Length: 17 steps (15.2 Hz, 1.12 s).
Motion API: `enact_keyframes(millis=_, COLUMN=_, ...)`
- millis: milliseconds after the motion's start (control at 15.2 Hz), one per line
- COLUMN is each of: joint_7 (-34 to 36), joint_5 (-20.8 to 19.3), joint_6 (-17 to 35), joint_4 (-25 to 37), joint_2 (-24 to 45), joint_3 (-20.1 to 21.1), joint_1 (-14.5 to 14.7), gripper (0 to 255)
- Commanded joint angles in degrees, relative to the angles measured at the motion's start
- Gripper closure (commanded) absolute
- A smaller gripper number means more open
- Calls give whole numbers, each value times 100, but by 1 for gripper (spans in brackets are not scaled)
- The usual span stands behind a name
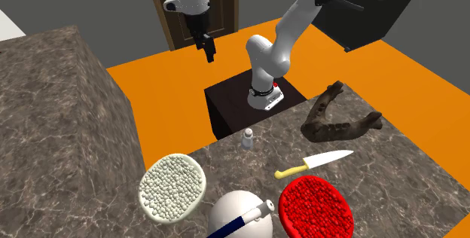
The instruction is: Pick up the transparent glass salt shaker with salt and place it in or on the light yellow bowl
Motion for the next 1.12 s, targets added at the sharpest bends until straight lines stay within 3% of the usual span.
enact_keyframes(millis=0, joint_7=0, joint_5=0, joint_6=0, joint_4=0, joint_2=0, joint_3=0, joint_1=0, gripper=0)
enact_keyframes(millis=594, joint_7=1036, joint_5=907, joint_6=1154, joint_4=-1501, joint_2=-1026, joint_3=1071, joint_1=393, gripper=0)
enact_keyframes(millis=1056, joint_7=1881, joint_5=1745, joint_6=2230, joint_4=-2256, joint_2=-1309, joint_3=2159, joint_1=855, gripper=0)
